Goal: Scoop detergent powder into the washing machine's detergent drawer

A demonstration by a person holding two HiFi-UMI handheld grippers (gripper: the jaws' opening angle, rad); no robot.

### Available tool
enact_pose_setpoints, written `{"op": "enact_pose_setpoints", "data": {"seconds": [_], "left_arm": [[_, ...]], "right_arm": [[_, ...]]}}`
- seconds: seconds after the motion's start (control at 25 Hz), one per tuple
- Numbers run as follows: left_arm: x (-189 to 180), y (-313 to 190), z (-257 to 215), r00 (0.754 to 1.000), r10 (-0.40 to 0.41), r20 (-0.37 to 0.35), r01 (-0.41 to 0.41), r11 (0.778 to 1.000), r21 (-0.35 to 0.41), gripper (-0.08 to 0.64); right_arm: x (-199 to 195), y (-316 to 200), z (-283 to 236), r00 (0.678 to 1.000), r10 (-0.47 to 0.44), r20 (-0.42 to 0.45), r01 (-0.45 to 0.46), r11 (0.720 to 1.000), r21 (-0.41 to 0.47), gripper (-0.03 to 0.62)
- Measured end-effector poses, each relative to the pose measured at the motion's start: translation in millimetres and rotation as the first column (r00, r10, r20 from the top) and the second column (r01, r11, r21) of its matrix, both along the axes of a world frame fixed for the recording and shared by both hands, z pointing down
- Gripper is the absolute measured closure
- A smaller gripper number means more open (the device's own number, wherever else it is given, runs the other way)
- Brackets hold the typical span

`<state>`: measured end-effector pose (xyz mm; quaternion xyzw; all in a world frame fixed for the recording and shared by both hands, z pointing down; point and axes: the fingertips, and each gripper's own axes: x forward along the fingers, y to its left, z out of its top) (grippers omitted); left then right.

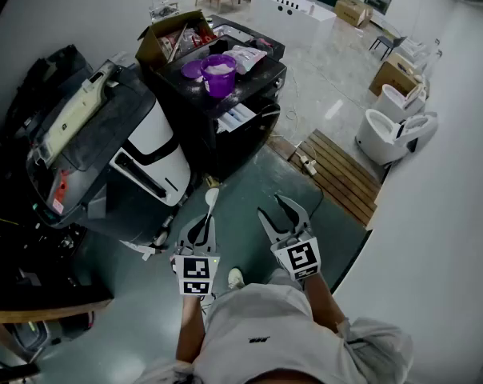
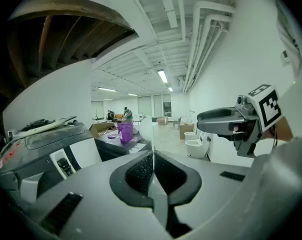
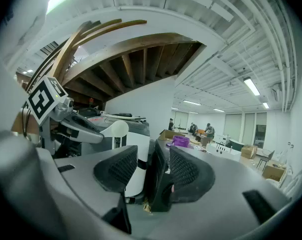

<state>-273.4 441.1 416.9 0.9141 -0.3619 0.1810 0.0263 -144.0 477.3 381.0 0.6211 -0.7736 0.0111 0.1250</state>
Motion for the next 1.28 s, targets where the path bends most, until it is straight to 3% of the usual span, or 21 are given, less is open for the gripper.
{"op": "enact_pose_setpoints", "data": {"seconds": [0.36, 0.64, 1.28], "left_arm": [[-6, -32, 7, 1.000, -0.005, -0.012, 0.005, 1.000, -0.004, 0.543], [4, -66, 14, 0.999, -0.044, -0.013, 0.044, 0.999, -0.015, 0.543], [98, -154, 6, 0.996, -0.092, 0.009, 0.092, 0.996, -0.012, 0.543]], "right_arm": [[-19, -29, 8, 0.999, -0.021, 0.029, 0.022, 1.000, -0.013, 0.399], [-4, -63, 19, 0.998, -0.044, 0.034, 0.045, 0.999, -0.024, 0.399], [83, -159, 22, 0.989, -0.131, 0.067, 0.132, 0.991, -0.014, 0.399]]}}
